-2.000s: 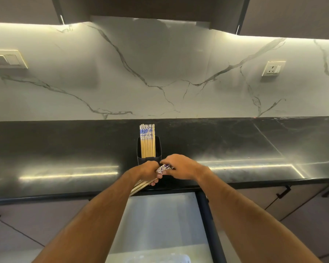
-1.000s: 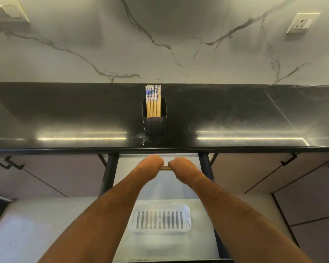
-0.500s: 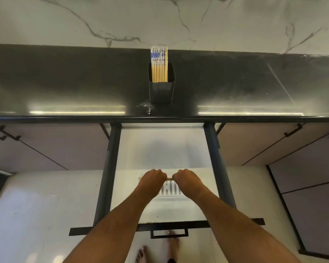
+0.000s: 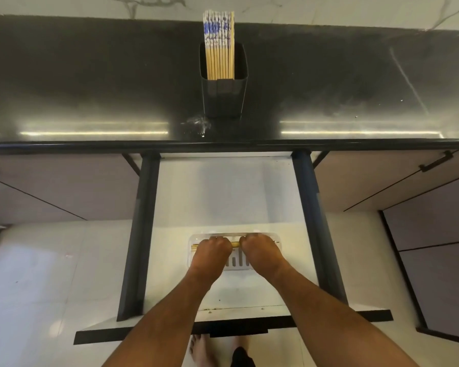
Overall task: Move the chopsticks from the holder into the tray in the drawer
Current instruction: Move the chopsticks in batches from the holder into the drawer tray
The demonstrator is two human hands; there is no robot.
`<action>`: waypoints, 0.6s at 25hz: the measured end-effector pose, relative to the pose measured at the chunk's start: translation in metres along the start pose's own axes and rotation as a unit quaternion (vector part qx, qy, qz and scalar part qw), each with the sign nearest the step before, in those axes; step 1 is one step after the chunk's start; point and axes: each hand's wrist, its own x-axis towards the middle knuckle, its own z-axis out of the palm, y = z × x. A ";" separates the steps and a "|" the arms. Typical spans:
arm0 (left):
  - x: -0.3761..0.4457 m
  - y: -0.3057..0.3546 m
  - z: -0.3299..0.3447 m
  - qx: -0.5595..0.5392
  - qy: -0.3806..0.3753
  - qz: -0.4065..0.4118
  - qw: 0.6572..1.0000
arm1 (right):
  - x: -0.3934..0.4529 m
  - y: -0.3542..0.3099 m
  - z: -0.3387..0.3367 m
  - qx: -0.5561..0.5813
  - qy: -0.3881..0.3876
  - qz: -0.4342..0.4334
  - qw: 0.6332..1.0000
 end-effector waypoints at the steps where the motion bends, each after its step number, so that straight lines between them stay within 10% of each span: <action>1: 0.003 -0.001 0.002 0.000 0.001 -0.003 1.000 | 0.003 0.001 0.001 -0.012 0.000 -0.001 1.000; 15: 0.001 -0.005 0.005 -0.019 0.005 -0.025 1.000 | 0.006 0.003 0.003 -0.053 -0.018 -0.026 0.998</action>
